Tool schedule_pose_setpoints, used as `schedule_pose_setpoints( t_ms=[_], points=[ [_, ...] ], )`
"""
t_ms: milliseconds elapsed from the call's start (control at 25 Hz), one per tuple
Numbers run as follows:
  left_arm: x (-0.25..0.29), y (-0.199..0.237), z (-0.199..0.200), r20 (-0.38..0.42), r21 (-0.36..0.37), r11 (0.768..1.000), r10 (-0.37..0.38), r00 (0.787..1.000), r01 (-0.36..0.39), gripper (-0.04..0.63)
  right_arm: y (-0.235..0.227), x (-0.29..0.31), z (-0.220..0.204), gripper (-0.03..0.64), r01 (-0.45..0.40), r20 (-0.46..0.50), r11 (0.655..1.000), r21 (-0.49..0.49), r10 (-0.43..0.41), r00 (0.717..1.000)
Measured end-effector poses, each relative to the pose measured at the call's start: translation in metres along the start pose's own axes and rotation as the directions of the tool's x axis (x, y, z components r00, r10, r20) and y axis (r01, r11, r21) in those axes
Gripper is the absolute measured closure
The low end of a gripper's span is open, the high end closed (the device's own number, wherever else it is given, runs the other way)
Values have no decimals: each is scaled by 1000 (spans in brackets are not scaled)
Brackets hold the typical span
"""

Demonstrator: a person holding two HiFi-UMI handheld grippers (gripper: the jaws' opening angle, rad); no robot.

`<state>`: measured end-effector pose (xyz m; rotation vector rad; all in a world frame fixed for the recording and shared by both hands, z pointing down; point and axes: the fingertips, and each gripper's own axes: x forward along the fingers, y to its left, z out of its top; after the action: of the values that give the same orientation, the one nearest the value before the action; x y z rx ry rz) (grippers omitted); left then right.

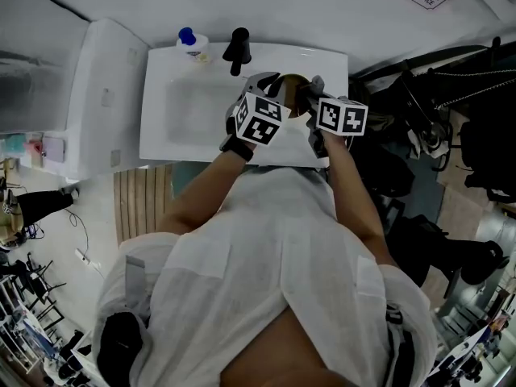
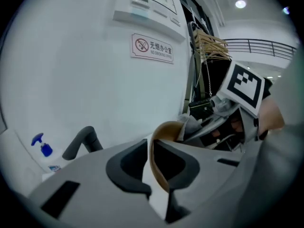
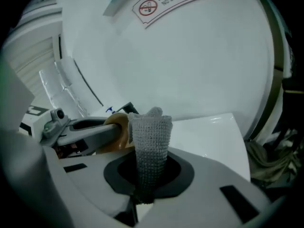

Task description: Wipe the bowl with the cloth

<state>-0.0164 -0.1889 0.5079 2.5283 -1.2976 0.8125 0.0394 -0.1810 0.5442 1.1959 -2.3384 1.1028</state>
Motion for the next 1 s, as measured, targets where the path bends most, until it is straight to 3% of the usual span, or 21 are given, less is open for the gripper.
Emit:
schedule_pose_setpoints(
  t_ms=[80, 160, 280, 400, 480, 560, 680, 800, 920, 1000],
  points=[
    [0, -3, 1, -20, 85, 996, -30, 999, 31, 501, 1, 0, -2, 574, 26, -67, 990, -139, -36, 997],
    [0, -10, 1, -63, 205, 975, -69, 996, 80, 471, 0, -1, -4, 574, 41, -139, 950, -309, -87, 986],
    [3, -21, -2, -146, 358, 919, -117, 982, 163, 530, 5, -1, -3, 574, -2, -222, 872, -489, -122, 967],
    [5, -29, -6, -214, 462, 860, -131, 968, 218, 537, 21, 1, -4, 574, -79, -289, 781, -620, -133, 948],
    [4, -30, -5, -233, 489, 843, -123, 965, 225, 574, 27, 3, -2, 574, -88, -291, 741, -666, -150, 945],
    [2, -27, -2, -212, 451, 869, -117, 970, 204, 575, 29, 3, 3, 574, -74, -268, 758, -648, -135, 954],
    [-4, -23, 5, -150, 360, 920, -107, 983, 155, 574, 31, 0, 10, 571, -55, -211, 838, -544, -74, 975],
    [-7, -22, 8, -94, 271, 956, -88, 992, 111, 572, 30, -5, 13, 566, -44, -158, 883, -467, -34, 987],
    [-11, -22, 6, -57, 176, 981, -68, 996, 77, 567, 29, -10, 11, 561, -33, -113, 913, -407, -14, 993],
    [-12, -23, 1, -59, 156, 986, -52, 997, 60, 566, 28, -12, 7, 563, -27, -100, 923, -384, -13, 995]
  ],
)
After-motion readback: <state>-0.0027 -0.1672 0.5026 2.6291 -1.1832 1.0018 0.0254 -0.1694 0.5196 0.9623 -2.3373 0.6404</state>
